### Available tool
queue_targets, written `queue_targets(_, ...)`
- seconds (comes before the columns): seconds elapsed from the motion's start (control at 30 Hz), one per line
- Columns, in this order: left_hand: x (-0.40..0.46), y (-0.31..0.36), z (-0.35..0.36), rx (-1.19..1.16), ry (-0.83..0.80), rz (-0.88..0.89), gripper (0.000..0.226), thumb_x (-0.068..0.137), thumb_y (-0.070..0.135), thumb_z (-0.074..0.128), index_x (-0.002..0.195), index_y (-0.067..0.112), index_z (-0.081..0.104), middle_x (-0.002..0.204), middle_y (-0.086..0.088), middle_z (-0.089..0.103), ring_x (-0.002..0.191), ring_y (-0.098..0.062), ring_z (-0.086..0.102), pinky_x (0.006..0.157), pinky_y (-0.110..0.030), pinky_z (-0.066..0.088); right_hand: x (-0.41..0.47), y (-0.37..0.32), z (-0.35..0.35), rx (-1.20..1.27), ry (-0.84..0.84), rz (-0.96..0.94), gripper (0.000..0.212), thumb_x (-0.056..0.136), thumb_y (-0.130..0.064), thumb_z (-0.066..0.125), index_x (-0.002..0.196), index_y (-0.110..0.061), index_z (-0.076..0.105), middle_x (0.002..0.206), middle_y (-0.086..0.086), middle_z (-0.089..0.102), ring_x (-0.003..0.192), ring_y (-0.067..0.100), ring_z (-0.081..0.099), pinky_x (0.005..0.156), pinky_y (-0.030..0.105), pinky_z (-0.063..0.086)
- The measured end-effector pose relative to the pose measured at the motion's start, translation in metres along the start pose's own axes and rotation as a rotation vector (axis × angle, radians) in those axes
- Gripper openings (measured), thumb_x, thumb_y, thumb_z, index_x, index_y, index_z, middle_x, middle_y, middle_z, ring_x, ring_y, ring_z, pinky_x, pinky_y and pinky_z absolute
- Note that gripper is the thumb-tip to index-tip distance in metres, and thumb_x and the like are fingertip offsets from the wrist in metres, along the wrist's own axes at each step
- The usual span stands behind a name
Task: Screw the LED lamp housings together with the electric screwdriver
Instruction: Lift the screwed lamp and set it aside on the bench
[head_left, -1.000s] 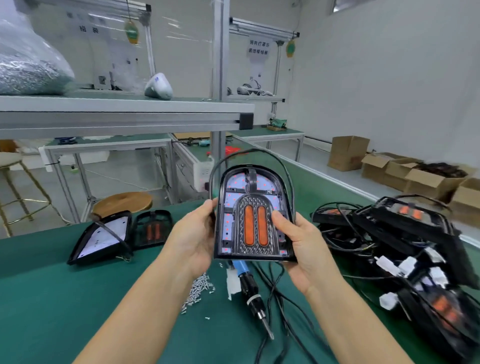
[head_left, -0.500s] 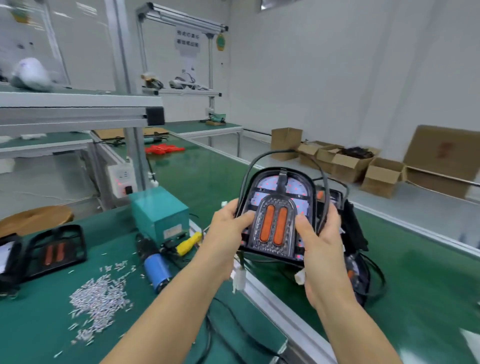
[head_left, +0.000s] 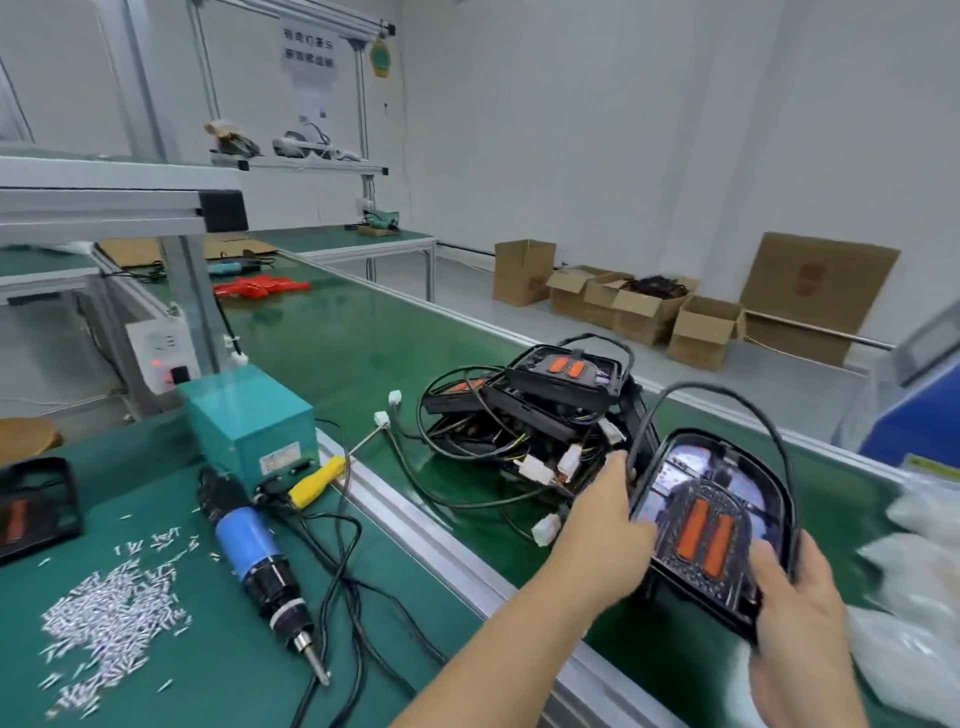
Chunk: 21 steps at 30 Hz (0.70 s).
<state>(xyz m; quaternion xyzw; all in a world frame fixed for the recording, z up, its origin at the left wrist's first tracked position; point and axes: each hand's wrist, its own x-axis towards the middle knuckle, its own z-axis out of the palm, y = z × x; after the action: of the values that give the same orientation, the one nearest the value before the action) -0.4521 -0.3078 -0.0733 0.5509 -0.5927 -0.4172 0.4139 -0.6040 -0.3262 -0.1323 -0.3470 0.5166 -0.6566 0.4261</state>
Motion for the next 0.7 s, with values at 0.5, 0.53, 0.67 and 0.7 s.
queue_targets(0.5, -0.019, -0.034, 0.012, 0.77, -0.19, 0.275, 0.059, 0.091, -0.002, 0.046, 0.146, 0.007, 0.027, 0.157, -0.003, 0.015, 0.142, -0.019, 0.012, 0.116, -0.034, 0.02, 0.013, 0.013, -0.025, -0.942, 0.062, 0.011, 0.007, 0.088, 0.013, 0.048, 0.087, 0.02, 0.048, 0.104, 0.042, 0.051, 0.099, 0.048, 0.048, 0.088, 0.05, 0.035)
queue_targets(0.53, -0.021, -0.035, 0.01, 0.794, -0.187, 0.285, 0.058, 0.09, -0.003, 0.047, 0.145, 0.006, 0.029, 0.156, -0.004, 0.017, 0.14, -0.02, 0.014, 0.116, -0.034, 0.02, 0.012, 0.011, -0.024, -1.01, 0.037, -0.016, 0.006, 0.086, 0.015, 0.046, 0.087, 0.02, 0.05, 0.101, 0.04, 0.052, 0.098, 0.049, 0.049, 0.087, 0.051, 0.037)
queue_targets(0.67, -0.032, -0.043, 0.001, 0.815, -0.147, 0.308, 0.059, 0.09, -0.003, 0.043, 0.146, 0.007, 0.028, 0.156, -0.004, 0.02, 0.141, -0.018, 0.014, 0.117, -0.029, 0.013, 0.004, 0.004, -0.018, -1.213, 0.006, -0.159, 0.013, 0.086, 0.013, 0.045, 0.096, 0.018, 0.052, 0.105, 0.038, 0.052, 0.098, 0.048, 0.05, 0.088, 0.051, 0.038)
queue_targets(0.7, -0.035, -0.045, -0.002, 0.814, -0.14, 0.308, 0.061, 0.09, -0.004, 0.042, 0.147, 0.009, 0.025, 0.157, -0.002, 0.018, 0.142, -0.016, 0.011, 0.117, -0.028, 0.01, 0.003, 0.004, -0.015, -1.246, -0.01, -0.201, 0.012, 0.088, 0.008, 0.044, 0.095, 0.014, 0.053, 0.104, 0.035, 0.054, 0.097, 0.046, 0.052, 0.086, 0.05, 0.04)
